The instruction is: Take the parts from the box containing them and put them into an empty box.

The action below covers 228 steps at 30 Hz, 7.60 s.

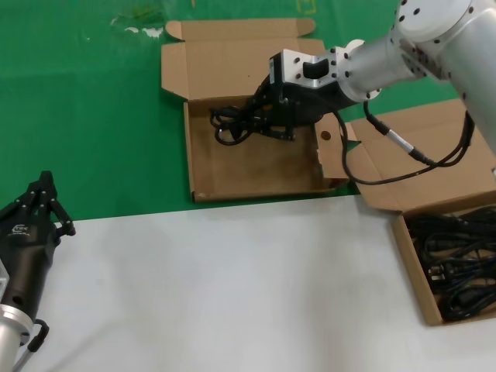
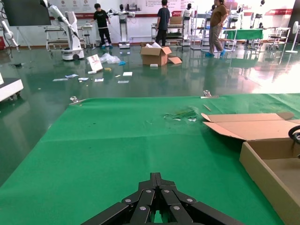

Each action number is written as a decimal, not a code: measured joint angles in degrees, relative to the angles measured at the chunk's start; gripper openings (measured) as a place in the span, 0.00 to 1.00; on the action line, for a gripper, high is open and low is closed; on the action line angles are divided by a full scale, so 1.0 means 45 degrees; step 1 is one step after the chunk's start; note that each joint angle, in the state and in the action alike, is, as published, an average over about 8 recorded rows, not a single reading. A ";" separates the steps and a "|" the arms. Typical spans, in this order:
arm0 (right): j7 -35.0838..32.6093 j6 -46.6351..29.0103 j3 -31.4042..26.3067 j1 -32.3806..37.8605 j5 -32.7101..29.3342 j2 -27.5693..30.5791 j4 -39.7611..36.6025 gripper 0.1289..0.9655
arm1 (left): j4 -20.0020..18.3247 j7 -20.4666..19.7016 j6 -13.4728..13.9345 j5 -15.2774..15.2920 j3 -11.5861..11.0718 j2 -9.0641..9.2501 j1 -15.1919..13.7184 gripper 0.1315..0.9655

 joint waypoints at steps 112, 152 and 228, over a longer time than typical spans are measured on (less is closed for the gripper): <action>0.3984 1.2297 0.7027 -1.7164 0.6693 0.2093 1.5942 1.00 | 0.0000 0.0004 0.0000 -0.0005 -0.0001 0.0000 0.0000 1.00; 0.3983 1.2376 0.7055 -1.7239 0.6718 0.2082 1.5982 1.00 | 0.0000 0.0004 0.0000 -0.0004 -0.0001 0.0000 0.0000 1.00; 0.3983 1.2376 0.7055 -1.7239 0.6718 0.2082 1.5982 1.00 | 0.0000 0.0004 0.0000 -0.0004 -0.0001 0.0000 0.0000 1.00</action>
